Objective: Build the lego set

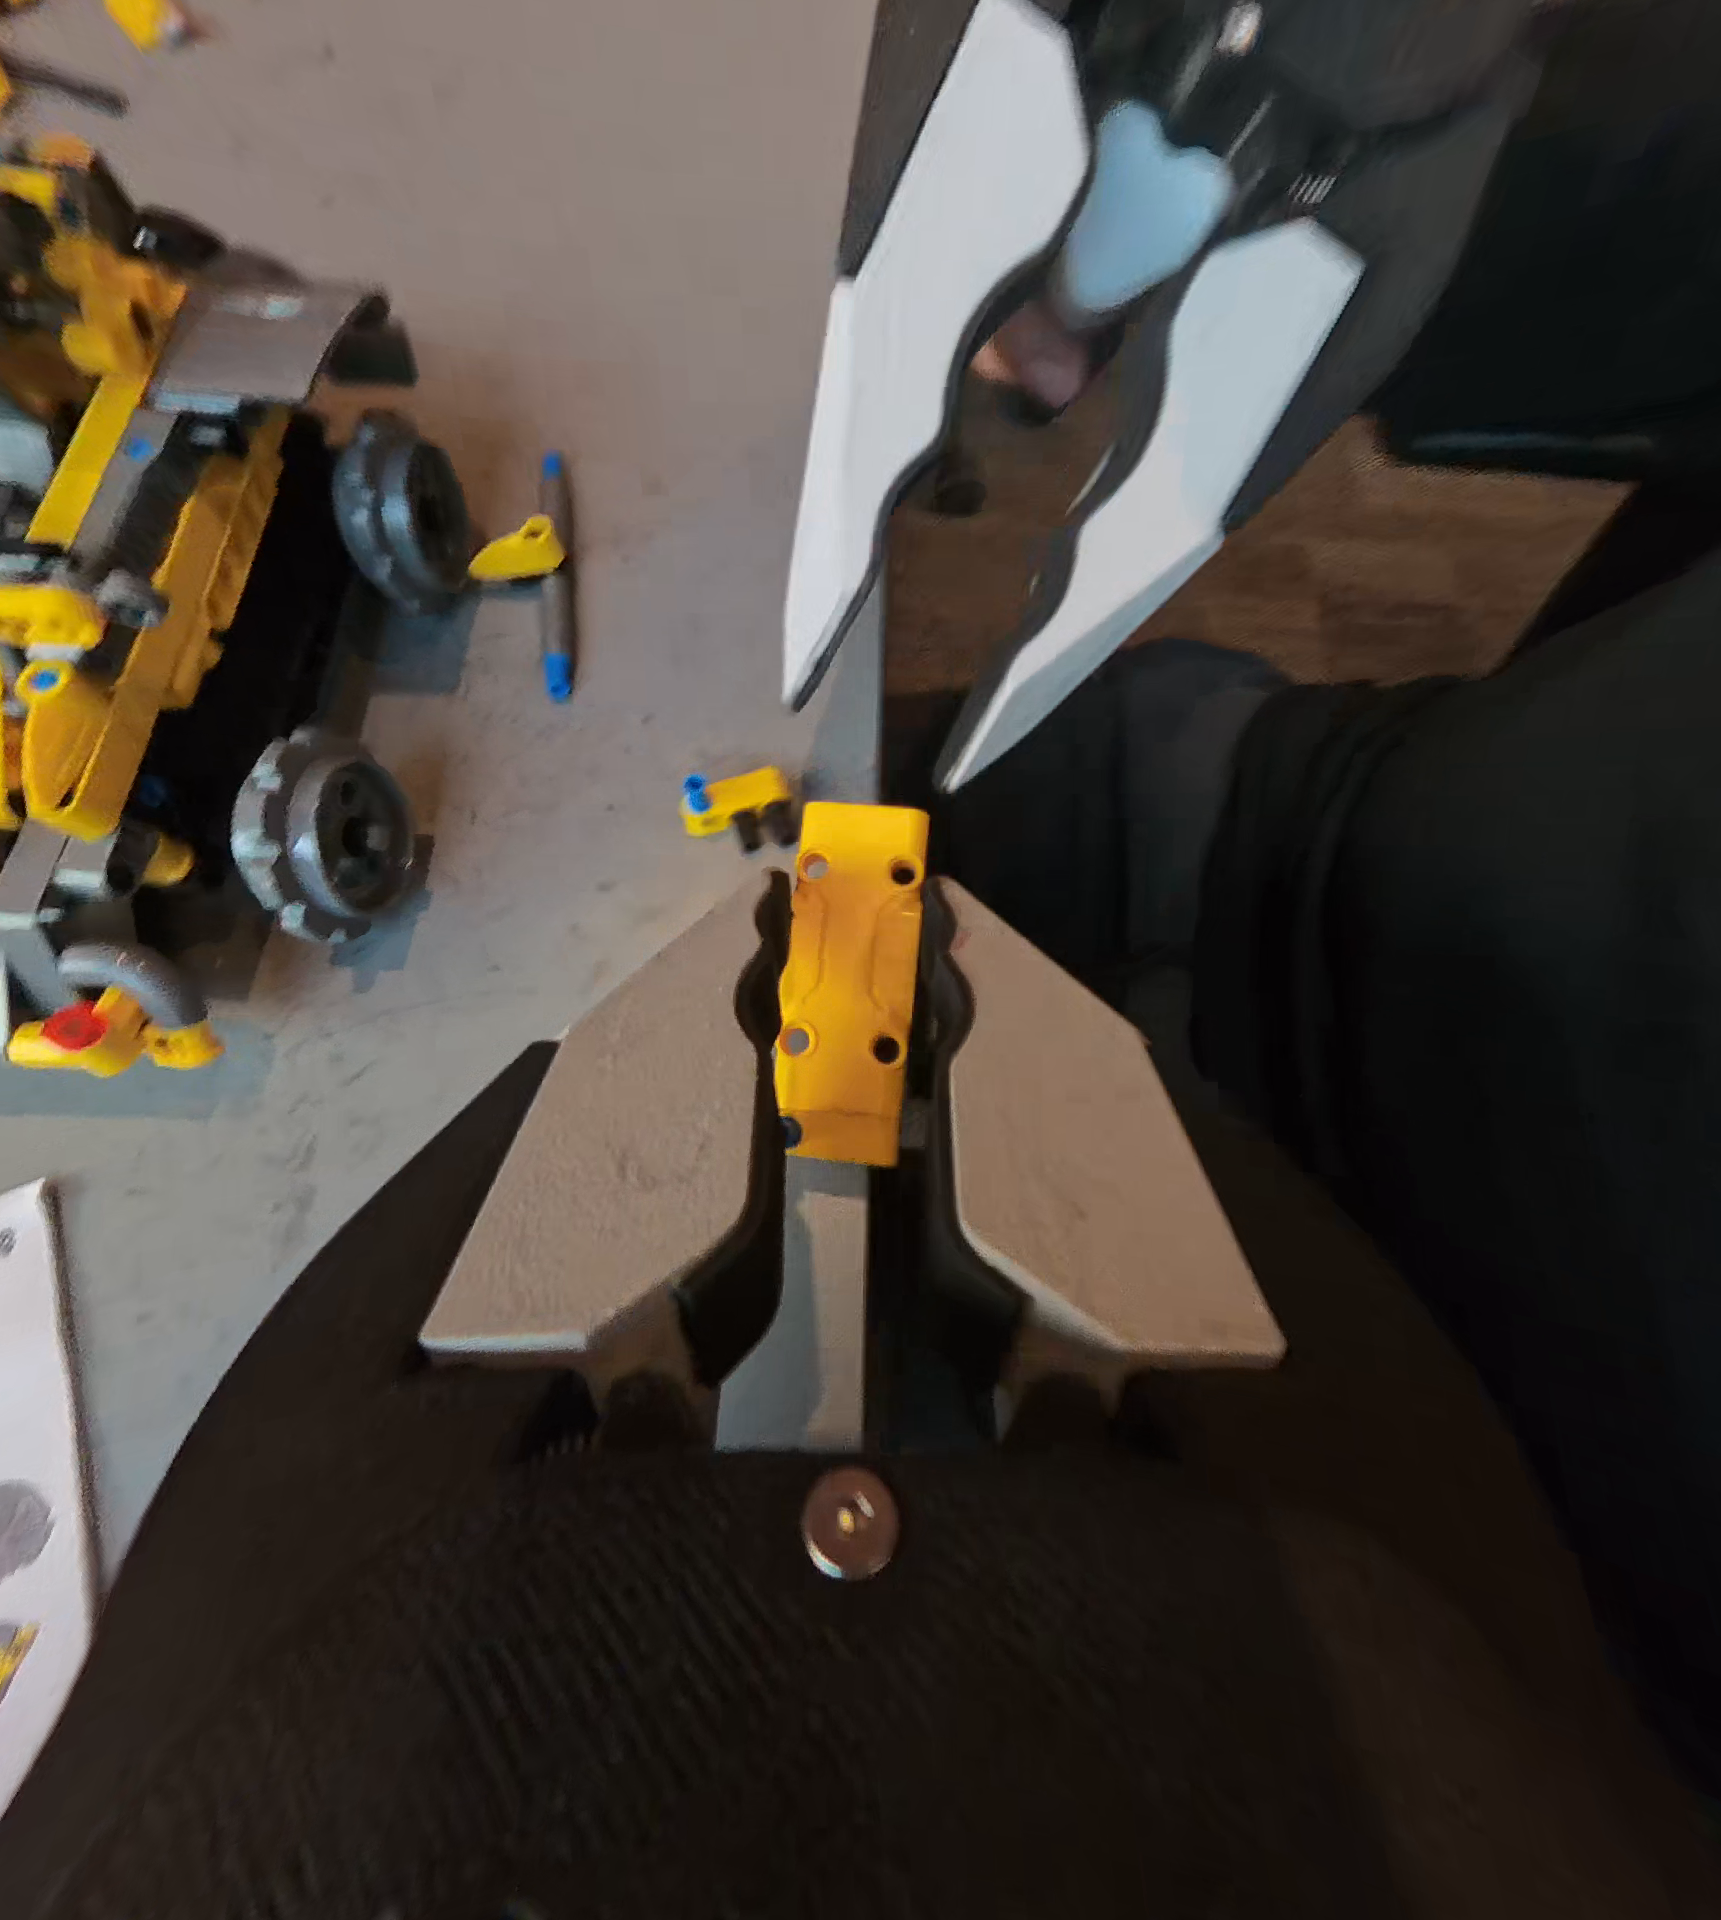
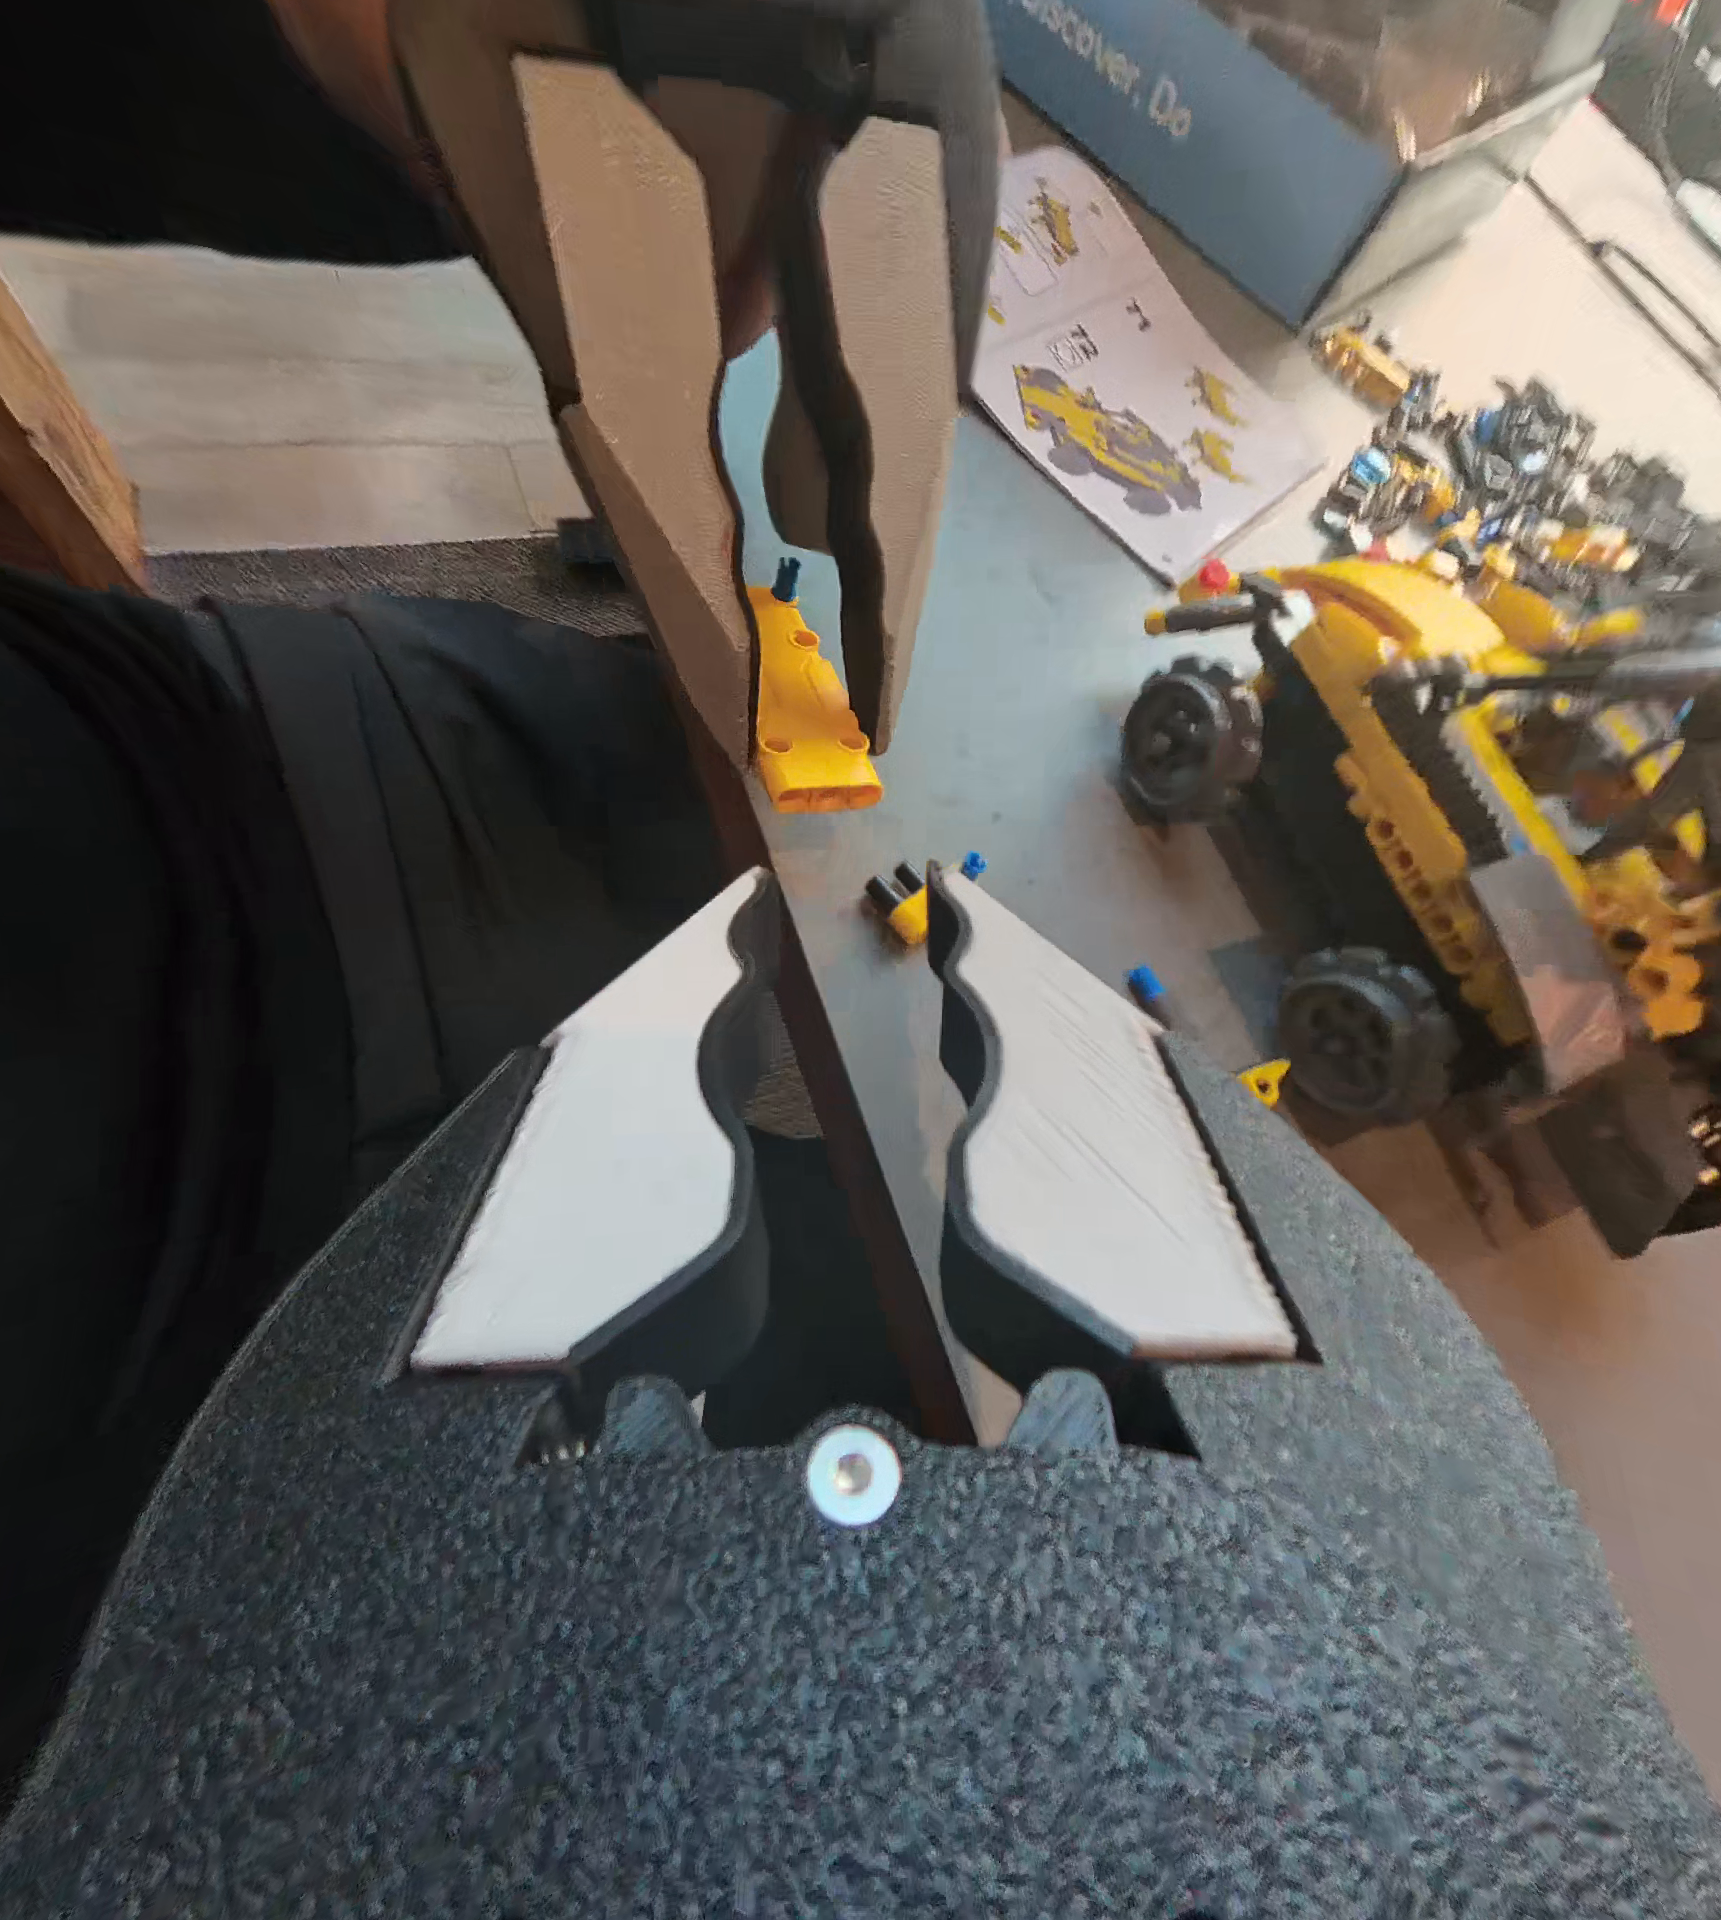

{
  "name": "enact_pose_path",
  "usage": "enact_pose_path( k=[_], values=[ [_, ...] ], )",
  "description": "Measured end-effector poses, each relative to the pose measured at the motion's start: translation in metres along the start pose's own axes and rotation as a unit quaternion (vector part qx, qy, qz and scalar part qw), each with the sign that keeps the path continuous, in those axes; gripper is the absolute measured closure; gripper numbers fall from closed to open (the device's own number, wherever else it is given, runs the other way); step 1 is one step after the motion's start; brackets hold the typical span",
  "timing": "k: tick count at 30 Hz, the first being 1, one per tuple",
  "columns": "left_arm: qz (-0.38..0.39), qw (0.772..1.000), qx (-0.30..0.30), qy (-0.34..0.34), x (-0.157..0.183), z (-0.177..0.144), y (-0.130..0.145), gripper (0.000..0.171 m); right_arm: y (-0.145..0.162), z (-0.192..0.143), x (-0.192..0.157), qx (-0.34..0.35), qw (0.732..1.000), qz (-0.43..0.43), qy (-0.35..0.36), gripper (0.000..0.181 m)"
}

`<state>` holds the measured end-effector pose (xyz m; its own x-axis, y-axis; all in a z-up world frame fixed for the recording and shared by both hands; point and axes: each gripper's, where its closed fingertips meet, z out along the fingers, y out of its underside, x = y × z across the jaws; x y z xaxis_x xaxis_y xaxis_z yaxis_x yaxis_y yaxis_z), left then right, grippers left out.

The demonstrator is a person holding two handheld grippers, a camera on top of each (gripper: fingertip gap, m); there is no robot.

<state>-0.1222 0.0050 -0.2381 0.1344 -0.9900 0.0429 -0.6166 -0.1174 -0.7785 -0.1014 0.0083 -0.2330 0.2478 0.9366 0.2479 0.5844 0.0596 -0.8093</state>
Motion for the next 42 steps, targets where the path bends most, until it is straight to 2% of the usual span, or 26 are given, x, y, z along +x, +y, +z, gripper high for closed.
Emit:
enact_pose_path(
  k=[3, 4, 6, 9, 17, 19, 23, 27, 30, 37, 42],
  values=[
    [0.018, 0.997, 0.043, 0.057, 0.021, -0.005, -0.013, 0.15, -0.015, -0.002, -0.007, 0.005, 0.996, -0.085, 0.036, 0.149],
    [0.023, 0.996, 0.046, 0.066, 0.025, -0.006, -0.014, 0.15, -0.019, -0.003, -0.01, 0.004, 0.992, -0.115, 0.045, 0.151],
    [0.03, 0.995, 0.049, 0.077, 0.03, -0.006, -0.013, 0.15, -0.023, -0.004, -0.019, 0.002, 0.98, -0.189, 0.056, 0.166],
    [0.028, 0.992, 0.063, 0.105, 0.039, -0.005, -0.014, 0.15, -0.027, -0.006, -0.024, -0.001, 0.967, -0.246, 0.069, 0.167],
    [0.025, 0.985, 0.07, 0.154, 0.055, -0.005, -0.016, 0.15, -0.03, -0.013, -0.036, 0.02, 0.966, -0.255, 0.031, 0.166],
    [0.023, 0.981, 0.071, 0.18, 0.063, -0.006, -0.016, 0.15, -0.033, -0.015, -0.038, 0.032, 0.973, -0.227, 0.013, 0.151],
    [0.034, 0.971, 0.069, 0.227, 0.082, -0.008, -0.015, 0.15, -0.032, -0.023, -0.064, 0.047, 0.974, -0.205, -0.087, 0.162],
    [0.051, 0.965, 0.047, 0.252, 0.096, -0.004, -0.009, 0.15, -0.027, -0.026, -0.081, 0.037, 0.97, -0.199, -0.135, 0.169],
    [0.046, 0.968, 0.039, 0.243, 0.094, -0.001, -0.006, 0.15, -0.022, -0.024, -0.08, 0.027, 0.973, -0.182, -0.137, 0.168],
    [0.009, 0.98, 0.048, 0.191, 0.072, 0.002, -0.01, 0.149, -0.018, -0.017, -0.057, 0.019, 0.988, -0.082, -0.126, 0.172],
    [0.021, 0.995, 0.041, 0.084, 0.041, 0.002, -0.009, 0.148, -0.01, -0.011, -0.031, -0.011, 0.996, -0.033, -0.079, 0.173]
  ],
)
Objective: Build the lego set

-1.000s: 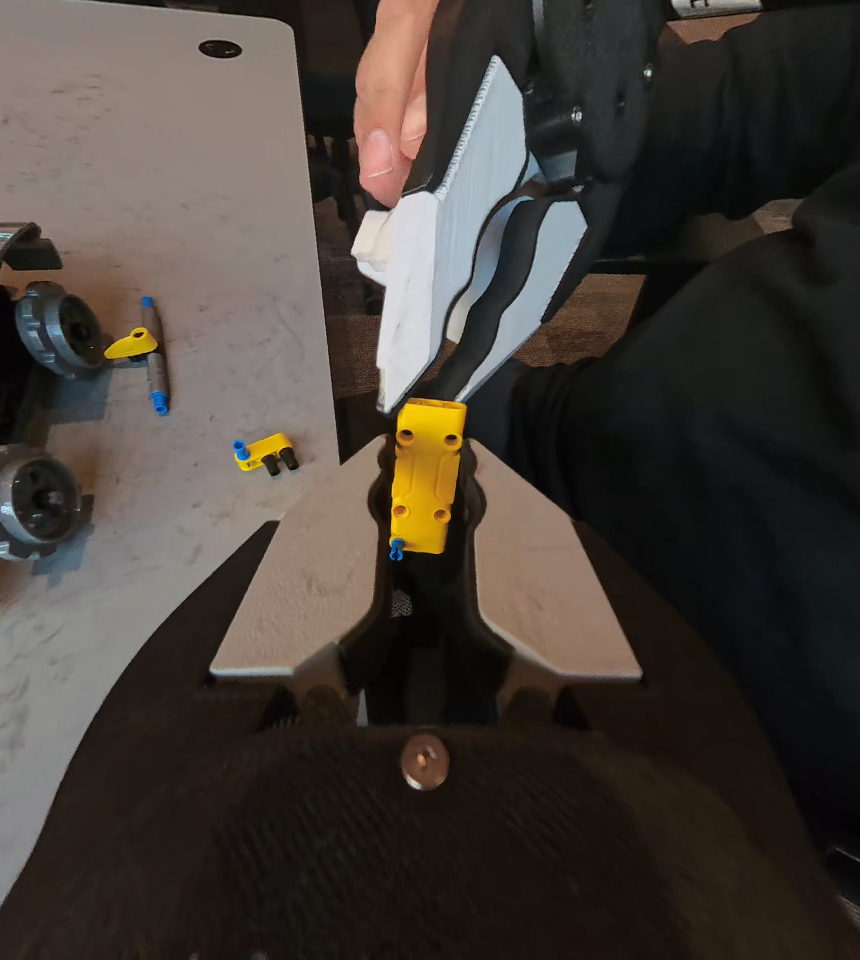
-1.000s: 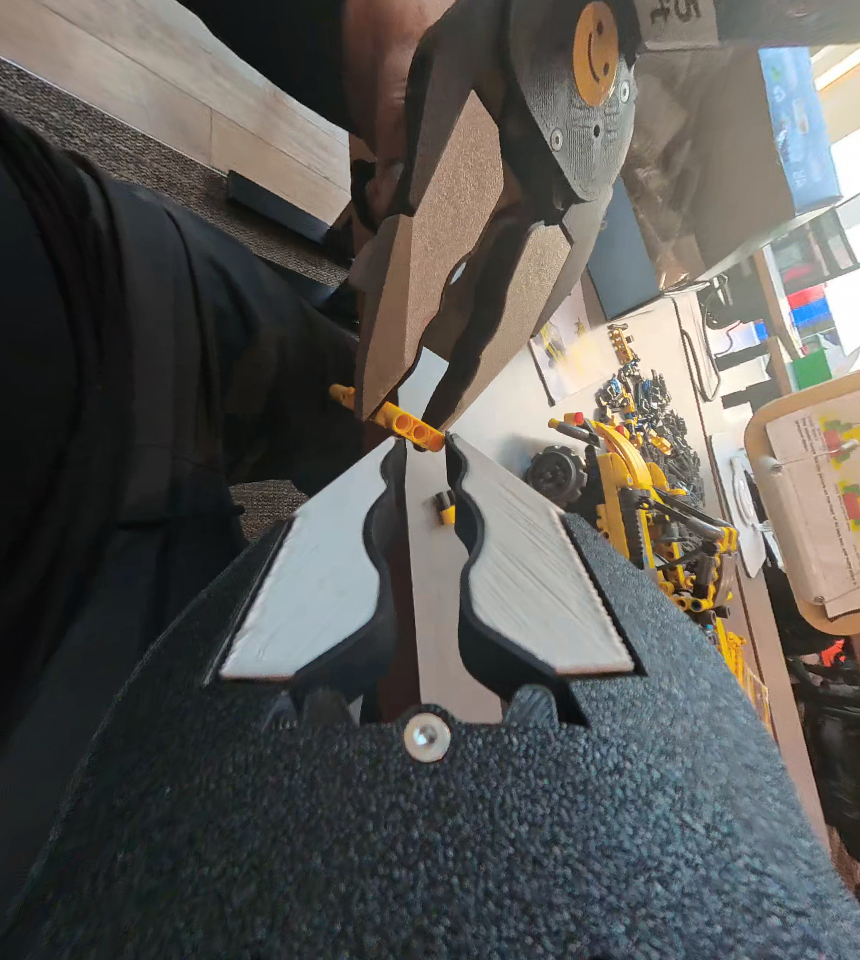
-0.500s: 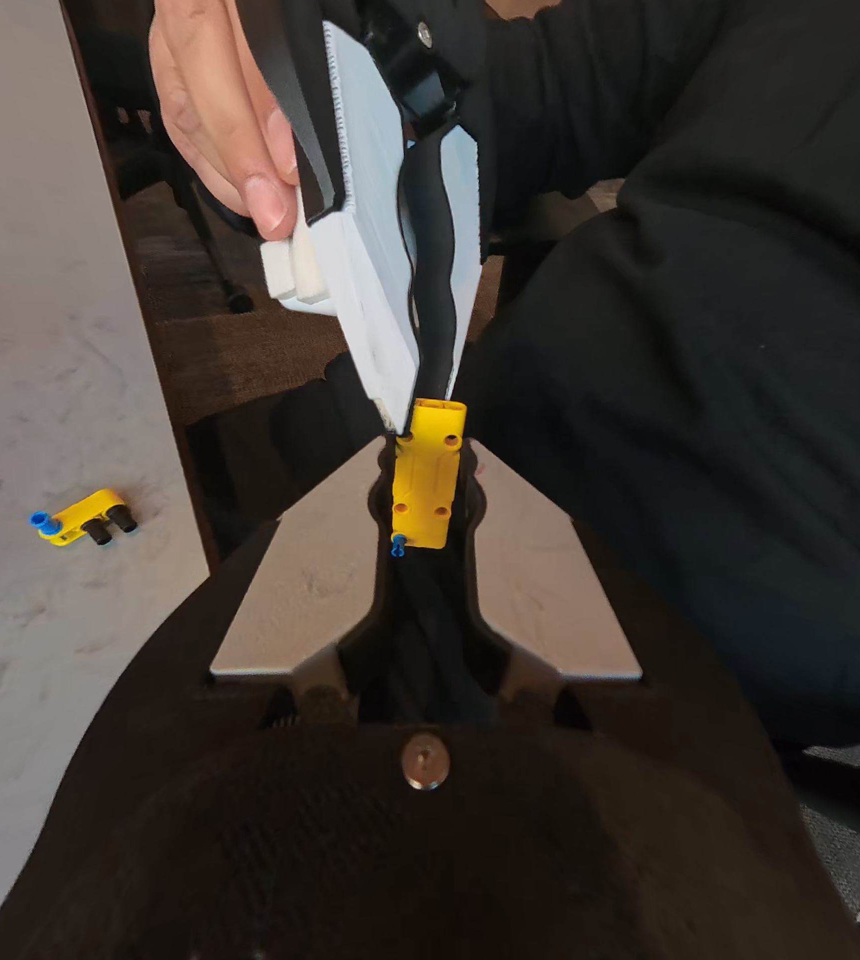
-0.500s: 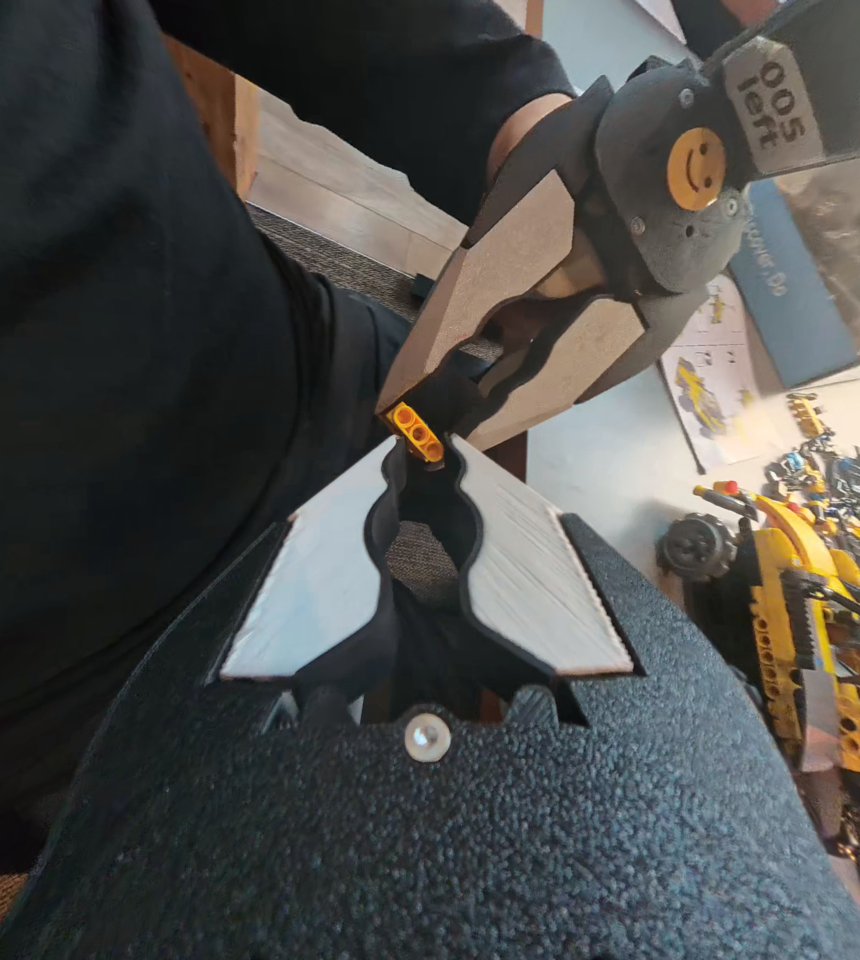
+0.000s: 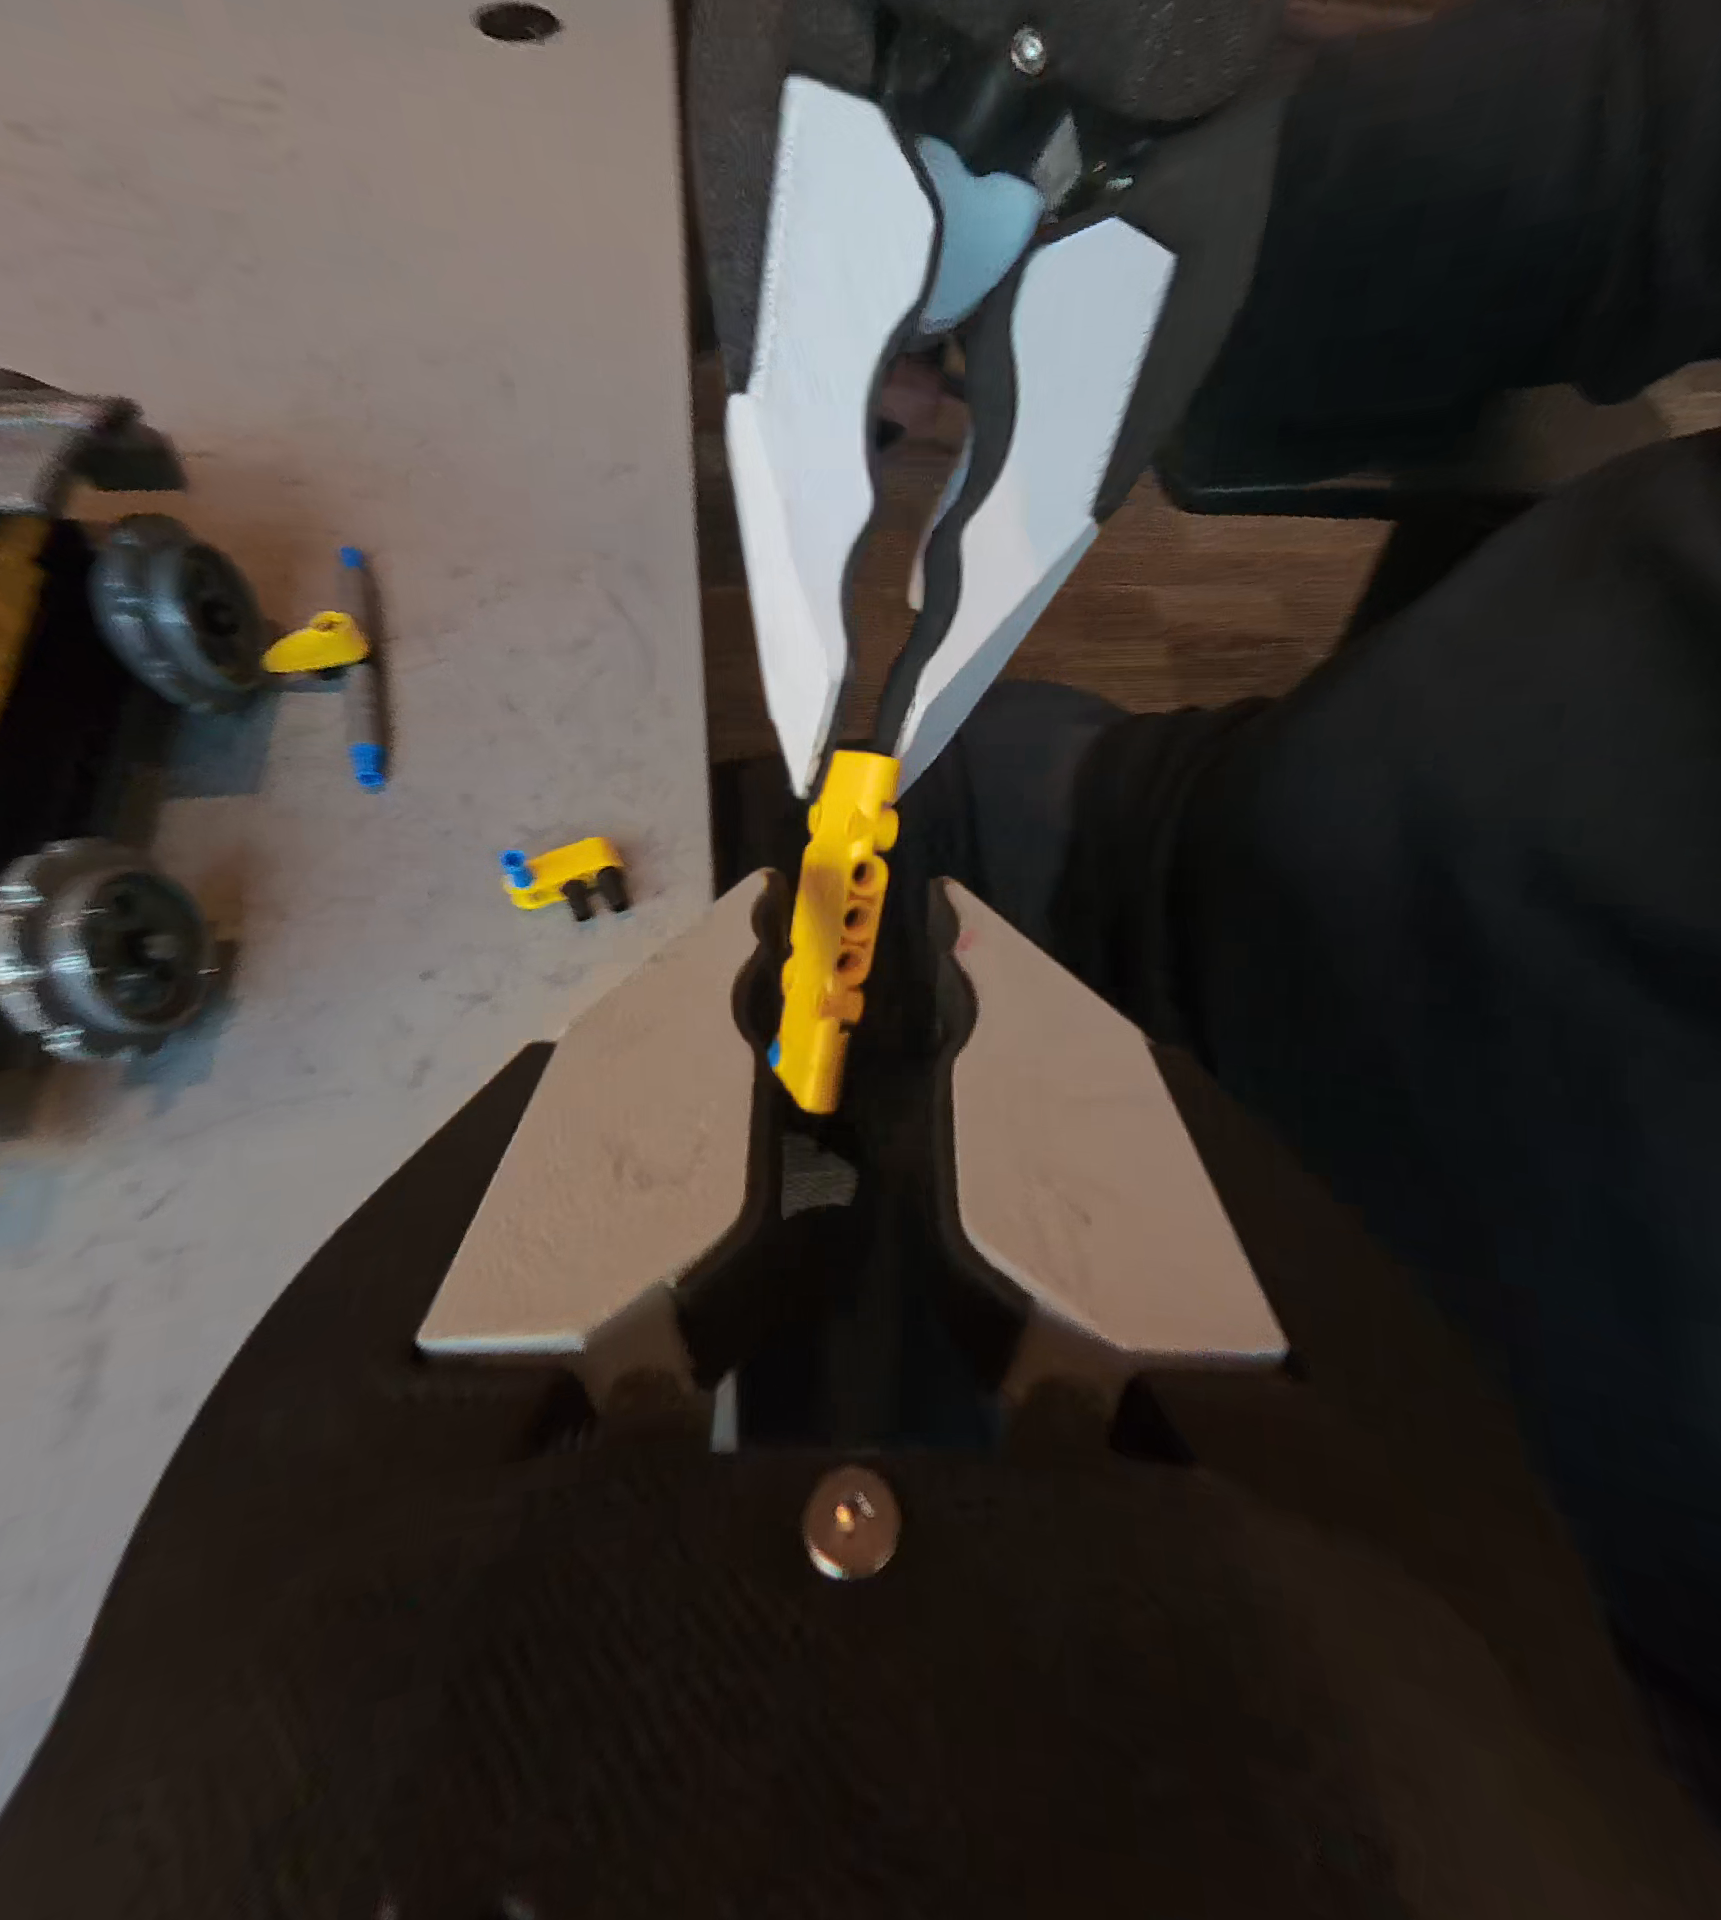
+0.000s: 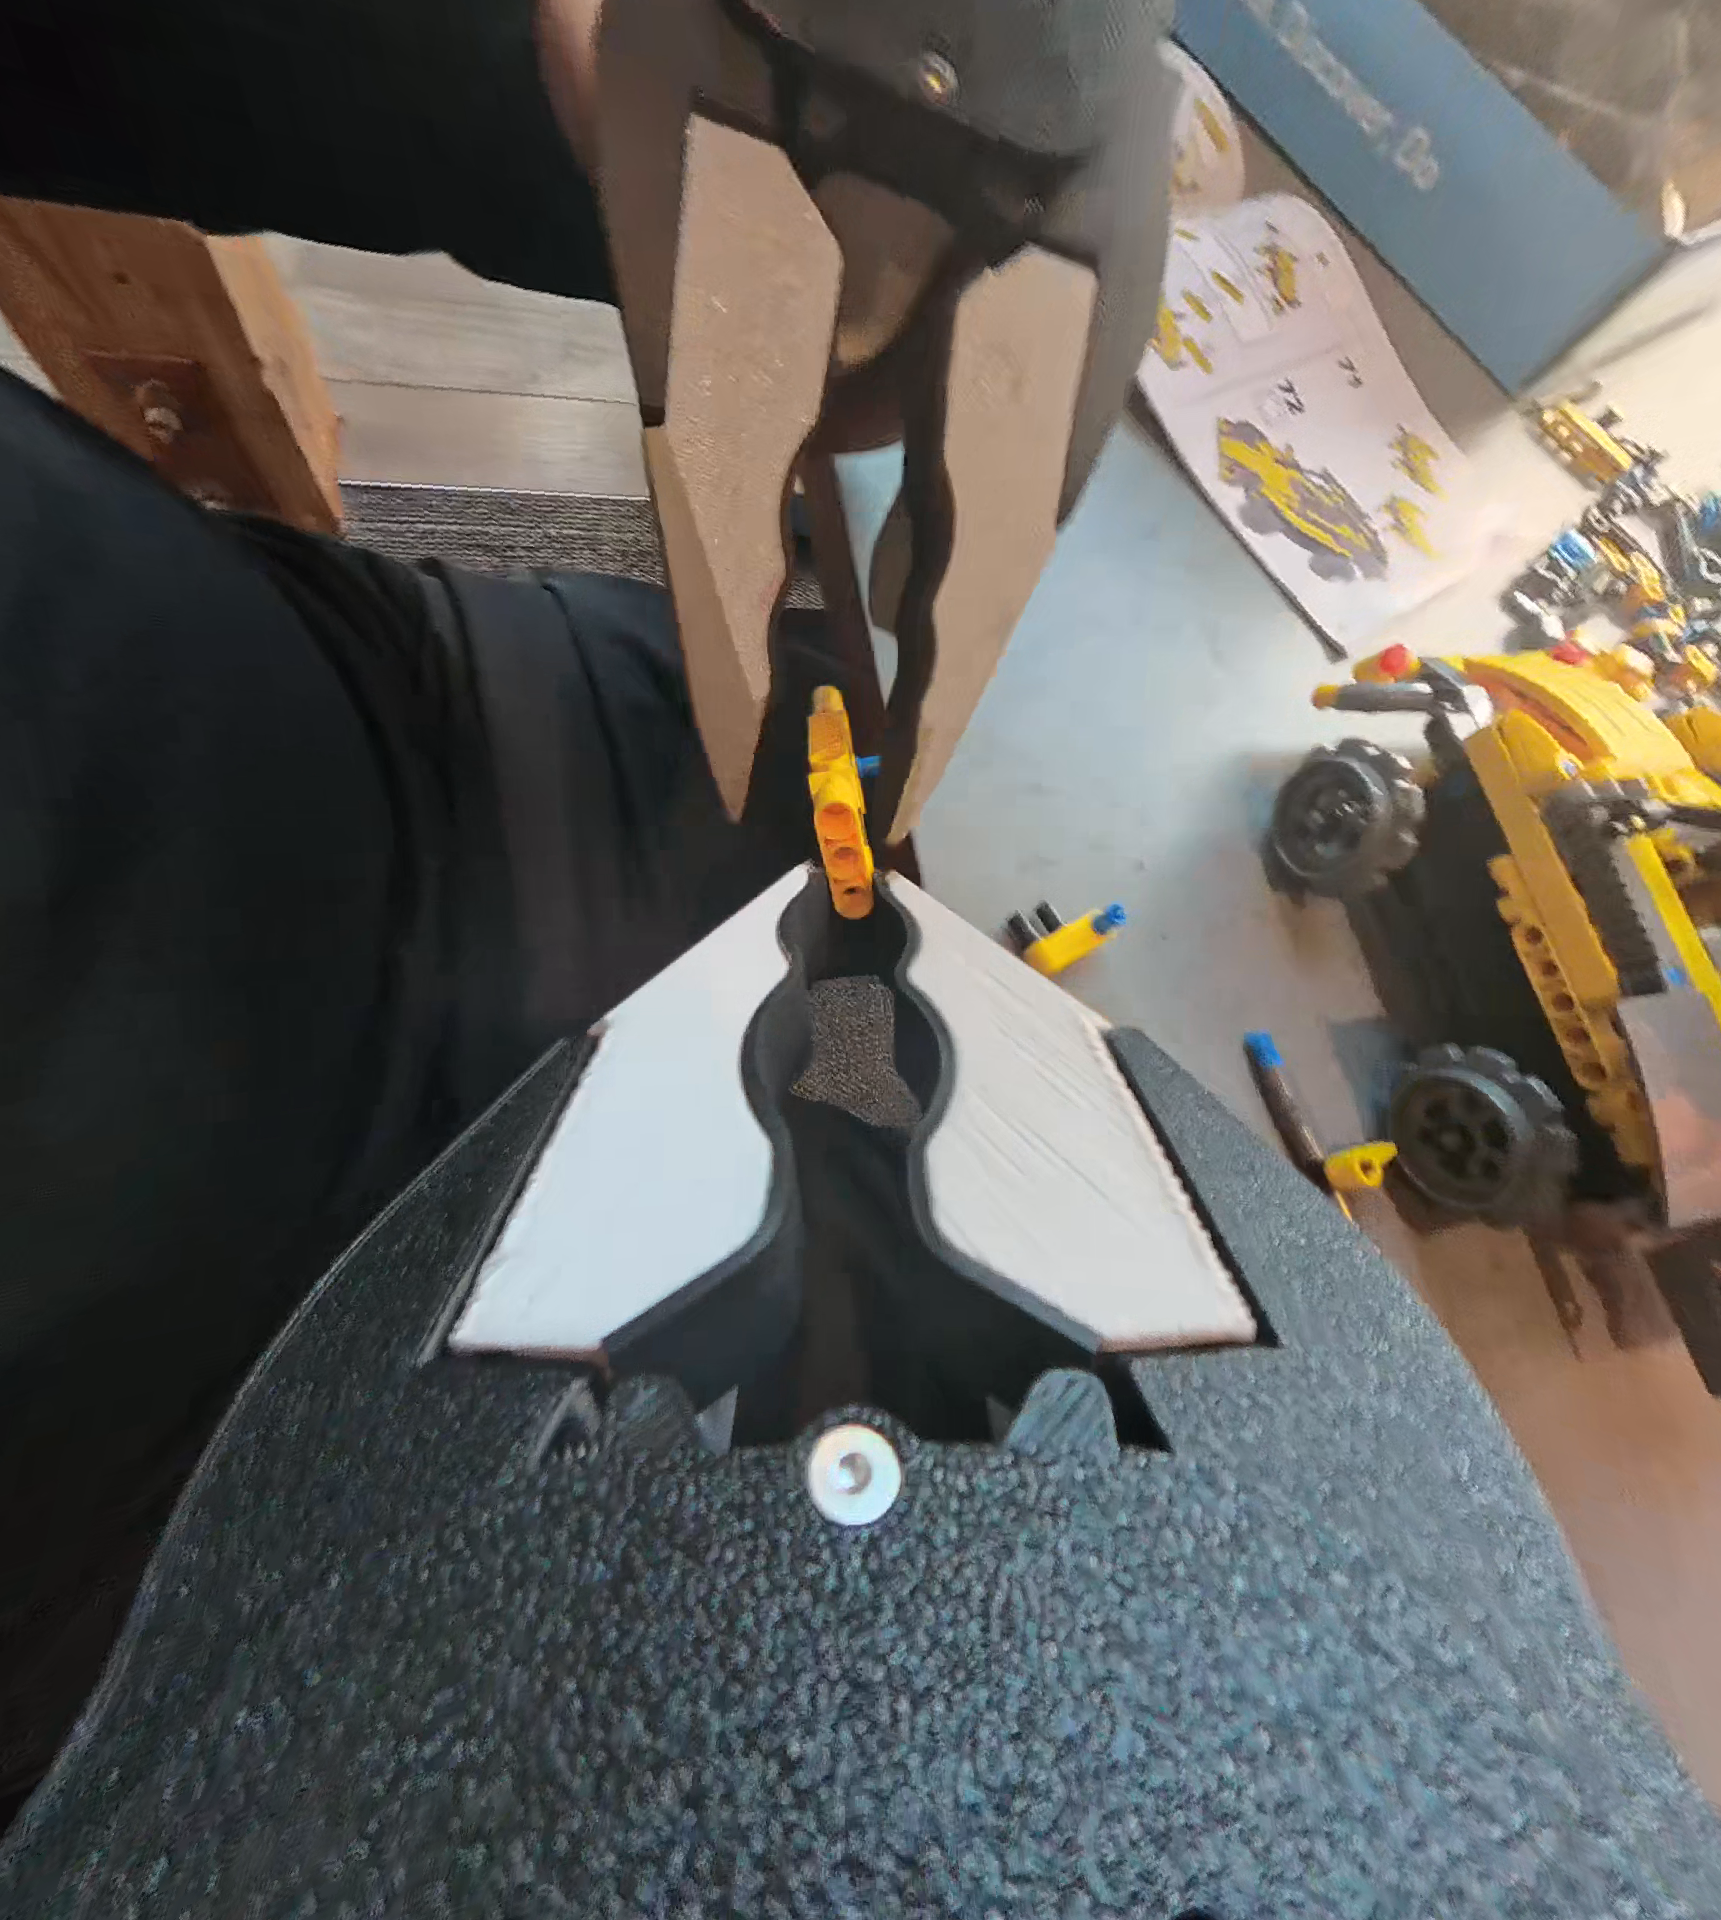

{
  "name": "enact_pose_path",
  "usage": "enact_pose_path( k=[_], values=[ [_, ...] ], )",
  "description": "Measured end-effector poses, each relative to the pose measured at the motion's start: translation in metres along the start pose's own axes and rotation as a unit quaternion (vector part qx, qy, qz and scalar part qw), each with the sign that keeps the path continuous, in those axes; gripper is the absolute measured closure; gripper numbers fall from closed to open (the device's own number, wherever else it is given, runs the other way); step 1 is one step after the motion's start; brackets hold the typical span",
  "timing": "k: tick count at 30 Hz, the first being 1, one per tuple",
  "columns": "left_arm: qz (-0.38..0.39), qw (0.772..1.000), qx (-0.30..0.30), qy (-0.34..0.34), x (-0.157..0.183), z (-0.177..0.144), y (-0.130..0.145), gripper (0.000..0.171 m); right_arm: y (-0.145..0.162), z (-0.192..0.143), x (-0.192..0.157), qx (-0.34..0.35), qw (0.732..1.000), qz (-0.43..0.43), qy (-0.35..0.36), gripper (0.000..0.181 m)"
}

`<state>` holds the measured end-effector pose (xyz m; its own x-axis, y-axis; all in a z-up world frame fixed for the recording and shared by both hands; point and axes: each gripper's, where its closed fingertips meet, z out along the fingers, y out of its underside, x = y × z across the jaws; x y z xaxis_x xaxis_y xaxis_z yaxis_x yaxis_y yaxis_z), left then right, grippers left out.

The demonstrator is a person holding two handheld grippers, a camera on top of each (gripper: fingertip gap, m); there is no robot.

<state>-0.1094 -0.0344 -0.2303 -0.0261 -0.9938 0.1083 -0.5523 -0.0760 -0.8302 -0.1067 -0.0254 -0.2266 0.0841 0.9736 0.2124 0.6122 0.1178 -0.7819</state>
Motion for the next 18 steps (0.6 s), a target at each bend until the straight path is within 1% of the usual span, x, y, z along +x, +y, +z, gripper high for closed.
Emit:
enact_pose_path(
  k=[3, 5, 8, 11, 13, 14, 15, 16, 18],
  values=[
    [0.029, 0.998, 0.018, -0.057, -0.011, -0.009, -0.01, 0.162, -0.003, -0.005, 0.011, 0.008, 0.999, 0.035, 0.014, 0.172],
    [0.052, 0.995, 0.023, -0.083, -0.013, -0.01, -0.016, 0.166, -0.009, -0.009, 0.012, 0.018, 0.998, 0.055, 0.008, 0.173],
    [0.082, 0.989, 0.004, -0.12, -0.018, -0.01, -0.016, 0.167, -0.012, -0.01, 0.016, 0.015, 0.998, 0.066, 0.018, 0.173],
    [0.101, 0.984, 0.013, -0.147, -0.026, -0.014, -0.018, 0.168, -0.015, -0.011, 0.024, 0.025, 0.997, 0.055, 0.044, 0.172],
    [0.084, 0.982, 0.005, -0.171, -0.04, -0.018, -0.008, 0.167, -0.01, -0.014, 0.034, 0.022, 0.997, 0.051, 0.06, 0.171],
    [0.061, 0.983, 0.005, -0.173, -0.046, -0.02, -0.002, 0.167, -0.005, -0.015, 0.037, 0.018, 0.997, 0.063, 0.052, 0.165],
    [0.033, 0.986, 0.014, -0.163, -0.049, -0.021, 0.002, 0.168, 0.001, -0.013, 0.036, 0.012, 0.996, 0.084, 0.034, 0.156],
    [0.003, 0.988, 0.021, -0.151, -0.051, -0.022, 0.003, 0.168, 0.007, -0.011, 0.034, 0.001, 0.994, 0.105, 0.012, 0.151],
    [-0.032, 0.987, 0.024, -0.153, -0.058, -0.026, 0.005, 0.168, 0.014, -0.006, 0.034, -0.004, 0.992, 0.122, 0.002, 0.15]
  ],
)
